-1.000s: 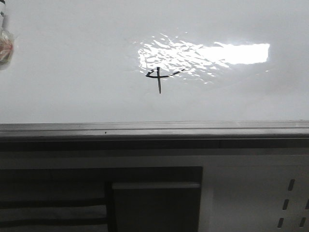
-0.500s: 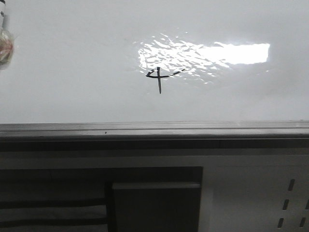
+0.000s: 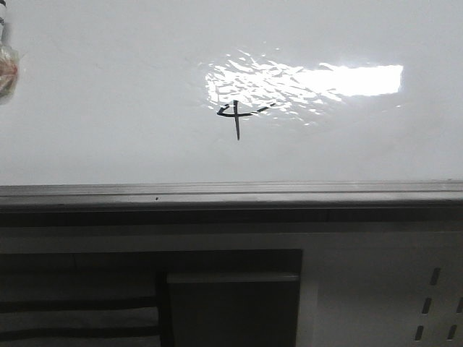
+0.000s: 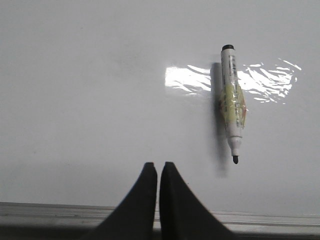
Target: Write number 4 on whiteboard
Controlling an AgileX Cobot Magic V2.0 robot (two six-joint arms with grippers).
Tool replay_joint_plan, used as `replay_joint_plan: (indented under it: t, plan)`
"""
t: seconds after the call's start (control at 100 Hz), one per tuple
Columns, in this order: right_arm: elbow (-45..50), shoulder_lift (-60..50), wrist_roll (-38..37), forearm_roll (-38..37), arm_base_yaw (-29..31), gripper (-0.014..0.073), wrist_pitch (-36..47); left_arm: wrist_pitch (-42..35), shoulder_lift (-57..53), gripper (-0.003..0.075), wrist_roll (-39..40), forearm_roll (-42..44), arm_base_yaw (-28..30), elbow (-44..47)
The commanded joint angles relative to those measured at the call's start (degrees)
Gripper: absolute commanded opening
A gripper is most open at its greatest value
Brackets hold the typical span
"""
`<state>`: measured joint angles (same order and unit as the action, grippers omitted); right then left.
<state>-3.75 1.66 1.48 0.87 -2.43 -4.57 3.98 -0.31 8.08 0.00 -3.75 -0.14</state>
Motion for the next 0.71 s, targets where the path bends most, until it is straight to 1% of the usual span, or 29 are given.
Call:
replay_joint_plan:
  t: [0.0,0.12,0.15,0.21,0.7]
  plan:
    - [1.7,-1.6,0.1,0.4,0.5,-0.0072,7.9,-4.8,-1.5,-0.0020,0.5,-0.7,0.1,1.5]
    - [5.6,-3.5,0.1,0.4,0.5,-0.0072,12.4,-4.8,-1.5,-0.0020,0.5,-0.7,0.1,1.5]
    - [5.3,-3.5,0.1,0.4,0.5,-0.0072,11.0,-4.8,-1.5,-0.0020,0.5,-0.7,0.1,1.5]
    - [5.3,-3.5,0.1,0.4,0.5,-0.0072,12.5,-4.8,-1.5,-0.0020,0.5,-0.7,0.1,1.5]
    - [5.3,-3.5,0.1,0.4,0.5,-0.0072,12.5,-4.8,-1.5,-0.0020,0.5,-0.7,0.1,1.5]
